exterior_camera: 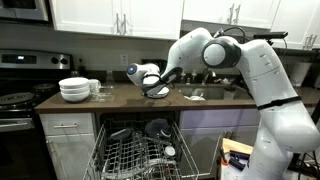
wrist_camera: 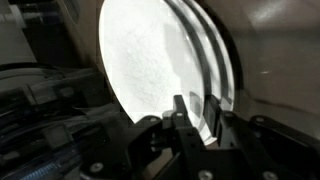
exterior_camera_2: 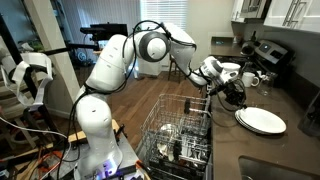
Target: Pick a plate on the counter and put it in the dishwasher
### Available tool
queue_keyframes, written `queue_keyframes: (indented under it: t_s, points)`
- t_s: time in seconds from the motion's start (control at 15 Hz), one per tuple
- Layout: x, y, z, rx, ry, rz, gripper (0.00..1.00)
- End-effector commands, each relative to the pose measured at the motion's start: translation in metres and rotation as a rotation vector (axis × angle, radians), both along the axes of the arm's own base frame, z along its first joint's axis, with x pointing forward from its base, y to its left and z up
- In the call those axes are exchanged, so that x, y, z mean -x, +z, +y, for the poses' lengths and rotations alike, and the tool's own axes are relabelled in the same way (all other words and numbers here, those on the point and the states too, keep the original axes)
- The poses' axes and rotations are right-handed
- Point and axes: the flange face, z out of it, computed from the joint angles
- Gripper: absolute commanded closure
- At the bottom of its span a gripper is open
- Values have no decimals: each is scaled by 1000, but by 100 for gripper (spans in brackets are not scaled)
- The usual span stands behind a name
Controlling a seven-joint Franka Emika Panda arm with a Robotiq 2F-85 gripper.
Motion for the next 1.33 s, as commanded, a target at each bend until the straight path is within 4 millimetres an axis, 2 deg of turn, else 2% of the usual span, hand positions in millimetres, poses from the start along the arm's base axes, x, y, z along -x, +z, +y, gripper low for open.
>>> queue_keyframes:
  t_s: [0.0, 0.6, 1.27]
  points:
    - [6, 2, 0, -9, -24, 8, 98]
    - [7, 3, 3, -4, -19, 10, 98]
    - [2, 10, 28, 20, 5, 15, 98]
